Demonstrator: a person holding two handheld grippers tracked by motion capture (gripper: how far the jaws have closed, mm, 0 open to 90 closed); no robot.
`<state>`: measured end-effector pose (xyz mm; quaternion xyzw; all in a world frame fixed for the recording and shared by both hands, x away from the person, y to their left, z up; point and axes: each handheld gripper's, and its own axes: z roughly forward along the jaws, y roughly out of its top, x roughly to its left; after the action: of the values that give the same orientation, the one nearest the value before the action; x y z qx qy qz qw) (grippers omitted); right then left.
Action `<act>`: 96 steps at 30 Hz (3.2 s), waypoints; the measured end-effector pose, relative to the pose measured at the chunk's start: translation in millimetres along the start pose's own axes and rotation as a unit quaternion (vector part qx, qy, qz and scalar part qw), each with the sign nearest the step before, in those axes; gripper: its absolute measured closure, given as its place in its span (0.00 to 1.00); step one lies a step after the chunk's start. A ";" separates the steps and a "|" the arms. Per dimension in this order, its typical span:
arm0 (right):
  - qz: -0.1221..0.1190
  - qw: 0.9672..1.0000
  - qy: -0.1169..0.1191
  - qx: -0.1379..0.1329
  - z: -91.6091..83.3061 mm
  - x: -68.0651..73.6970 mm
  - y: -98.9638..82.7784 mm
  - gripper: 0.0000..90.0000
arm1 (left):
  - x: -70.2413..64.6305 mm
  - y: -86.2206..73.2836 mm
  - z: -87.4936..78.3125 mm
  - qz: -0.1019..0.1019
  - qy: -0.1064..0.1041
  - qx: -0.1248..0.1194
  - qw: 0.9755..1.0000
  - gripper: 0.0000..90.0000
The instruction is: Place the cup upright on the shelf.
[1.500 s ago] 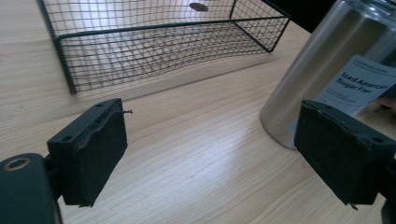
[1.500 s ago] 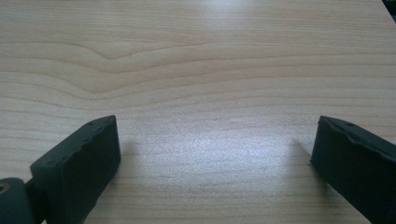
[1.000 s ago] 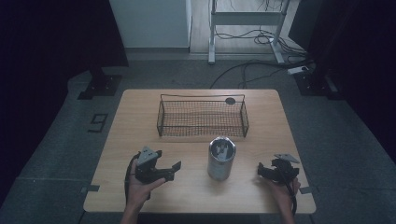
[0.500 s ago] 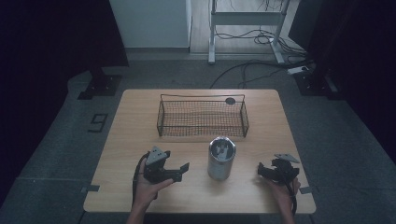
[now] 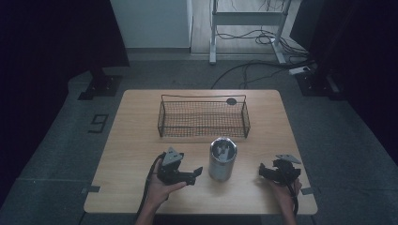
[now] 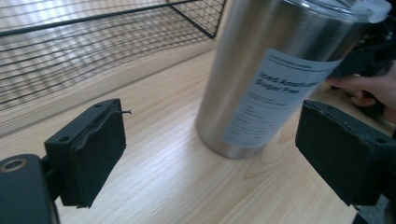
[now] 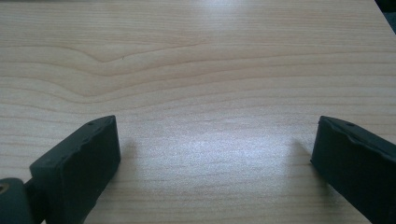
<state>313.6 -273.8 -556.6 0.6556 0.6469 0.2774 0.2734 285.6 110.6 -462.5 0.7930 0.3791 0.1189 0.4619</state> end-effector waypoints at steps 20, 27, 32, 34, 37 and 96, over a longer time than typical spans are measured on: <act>0.002 1.000 -0.001 0.000 0.1 -0.1 0.1 0.01 | -25.1 16.7 26.1 0.027 -0.037 0.008 0.999 0.04; 0.002 1.000 -0.002 0.000 0.1 -0.1 0.1 0.01 | -29.6 21.4 36.2 0.036 -0.039 0.003 0.999 0.02; 0.002 1.000 -0.002 0.000 0.1 0.0 0.2 0.01 | -30.0 24.9 41.1 0.037 -0.041 -0.005 0.998 0.01; 0.002 1.000 -0.002 0.000 0.1 -0.1 0.2 0.01 | -30.9 25.7 42.5 0.039 -0.043 -0.004 0.998 0.00; 0.002 1.000 -0.002 0.000 0.1 -0.1 0.1 0.01 | -34.6 27.8 46.0 0.042 -0.044 -0.002 0.998 0.00; 0.002 1.000 -0.001 0.000 0.1 -0.1 0.2 0.01 | -32.0 36.4 76.9 0.063 -0.013 -0.027 0.998 0.04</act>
<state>313.8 -273.9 -556.5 0.6573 0.6454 0.2767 0.2736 323.0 28.0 -469.4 0.8042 0.3186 0.1473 0.4796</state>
